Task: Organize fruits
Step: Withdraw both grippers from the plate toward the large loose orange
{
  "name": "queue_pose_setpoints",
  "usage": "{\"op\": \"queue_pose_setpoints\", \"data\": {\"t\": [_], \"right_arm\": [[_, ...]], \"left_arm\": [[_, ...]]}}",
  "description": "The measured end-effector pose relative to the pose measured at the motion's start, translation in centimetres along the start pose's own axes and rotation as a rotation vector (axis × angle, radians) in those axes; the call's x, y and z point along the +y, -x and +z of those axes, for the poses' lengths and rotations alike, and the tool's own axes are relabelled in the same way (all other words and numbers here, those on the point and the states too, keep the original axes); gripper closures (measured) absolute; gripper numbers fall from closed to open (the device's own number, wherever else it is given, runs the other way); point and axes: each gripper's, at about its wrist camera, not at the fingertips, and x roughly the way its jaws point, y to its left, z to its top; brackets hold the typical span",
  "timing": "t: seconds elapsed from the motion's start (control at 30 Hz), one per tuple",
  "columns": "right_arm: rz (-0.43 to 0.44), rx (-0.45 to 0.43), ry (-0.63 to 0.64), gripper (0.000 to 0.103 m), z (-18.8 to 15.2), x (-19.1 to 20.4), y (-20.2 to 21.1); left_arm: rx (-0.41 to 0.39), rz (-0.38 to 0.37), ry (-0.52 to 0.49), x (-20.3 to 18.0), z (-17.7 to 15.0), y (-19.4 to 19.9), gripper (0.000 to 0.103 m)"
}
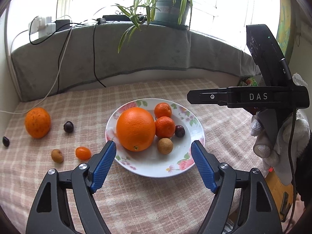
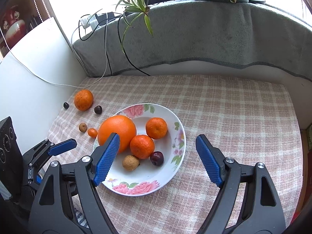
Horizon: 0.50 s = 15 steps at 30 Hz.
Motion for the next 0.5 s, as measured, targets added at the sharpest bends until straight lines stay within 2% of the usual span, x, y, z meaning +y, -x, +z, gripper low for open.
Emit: {"op": "queue_pose_setpoints", "data": {"t": [0.5], "right_arm": [[-0.007, -0.050, 0.033, 0.020, 0.2, 2.9, 0.9]], "left_arm": [[-0.040, 0.030, 0.012, 2.5, 0.2, 1.9, 0.024]]}}
